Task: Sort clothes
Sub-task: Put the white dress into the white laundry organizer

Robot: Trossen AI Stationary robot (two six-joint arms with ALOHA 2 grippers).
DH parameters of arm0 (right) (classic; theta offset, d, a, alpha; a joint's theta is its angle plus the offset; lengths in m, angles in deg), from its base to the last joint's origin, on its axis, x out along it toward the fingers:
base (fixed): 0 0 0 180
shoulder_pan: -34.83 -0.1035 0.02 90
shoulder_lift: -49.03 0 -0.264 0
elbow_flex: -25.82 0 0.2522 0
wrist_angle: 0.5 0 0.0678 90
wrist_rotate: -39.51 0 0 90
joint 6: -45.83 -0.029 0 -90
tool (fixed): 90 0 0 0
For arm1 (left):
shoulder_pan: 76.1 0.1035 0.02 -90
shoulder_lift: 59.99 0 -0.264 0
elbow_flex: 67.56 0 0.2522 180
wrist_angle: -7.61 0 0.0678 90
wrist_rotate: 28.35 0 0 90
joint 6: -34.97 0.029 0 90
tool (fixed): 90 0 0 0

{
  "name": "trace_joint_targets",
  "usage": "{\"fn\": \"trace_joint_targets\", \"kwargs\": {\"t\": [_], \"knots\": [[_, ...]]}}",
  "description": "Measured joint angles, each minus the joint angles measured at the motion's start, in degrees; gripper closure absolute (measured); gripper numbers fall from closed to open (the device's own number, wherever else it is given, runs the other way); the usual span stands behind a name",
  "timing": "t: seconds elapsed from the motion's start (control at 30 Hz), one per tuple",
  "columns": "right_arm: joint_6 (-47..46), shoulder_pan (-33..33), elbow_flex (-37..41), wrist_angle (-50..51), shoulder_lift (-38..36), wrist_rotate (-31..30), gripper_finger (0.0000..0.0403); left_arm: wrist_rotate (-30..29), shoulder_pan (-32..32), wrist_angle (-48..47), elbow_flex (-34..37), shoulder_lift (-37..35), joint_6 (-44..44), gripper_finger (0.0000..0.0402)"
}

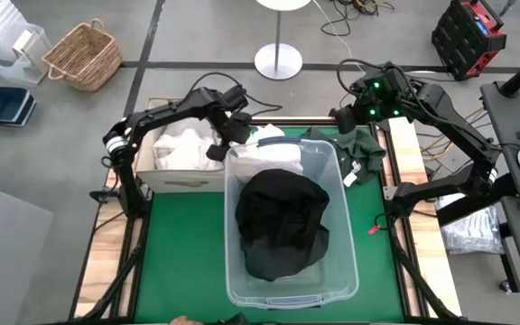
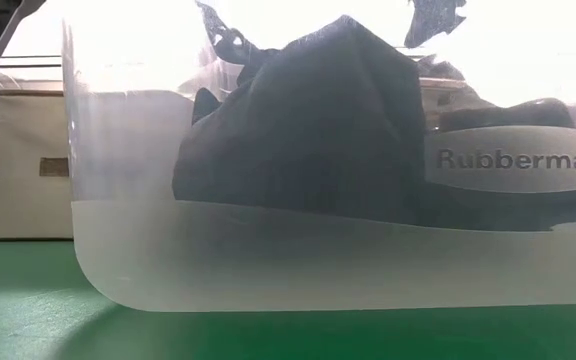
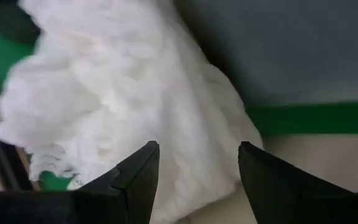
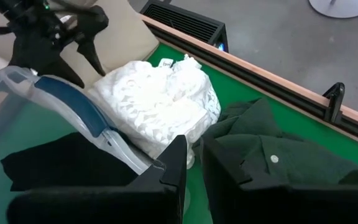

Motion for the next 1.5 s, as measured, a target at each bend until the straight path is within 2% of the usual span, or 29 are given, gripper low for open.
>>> {"fn": "trace_joint_targets", "kwargs": {"t": [0.37, 0.57, 0.77, 0.93, 1.07, 1.17, 1.3, 1.5], "knots": [[0.0, 0.0, 0.0, 0.0, 0.0, 0.0, 0.0364, 1.1, -1.6, -1.8, 0.0, -2.1, 1.6, 0.0205], [0.0, 0.0, 0.0, 0.0, 0.0, 0.0, 0.0364, -3.8, -1.0, -4.2, 0.2, -5.4, -0.9, 0.0205], [0.3, 0.0, 0.0, 0.0, 0.0, 0.0, 0.0364, -4.2, 1.5, 6.6, 0.2, -5.9, -7.9, 0.0206], [0.3, 0.0, 0.0, 0.0, 0.0, 0.0, 0.0364, 8.1, 4.7, 9.9, 0.5, -5.9, -12.3, 0.023], [0.0, 0.0, 0.0, 0.0, 0.0, 0.0, 0.0364, 9.3, 4.6, 9.7, 1.1, -5.8, -12.5, 0.0256], [0.0, 0.0, 0.0, 0.0, 0.0, 0.0, 0.0364, 9.3, 4.6, 10.1, 3.6, -5.8, -12.0, 0.026], [-0.1, 0.0, 0.0, 0.0, 0.0, 0.0, 0.0364, 9.3, 3.9, 9.2, 9.1, -5.8, -11.8, 0.0242], [-0.6, 0.0, 0.0, 0.0, 0.0, -0.2, 0.0364, 12.2, 2.8, 13.0, 14.9, -6.3, -13.0, 0.019]]}}
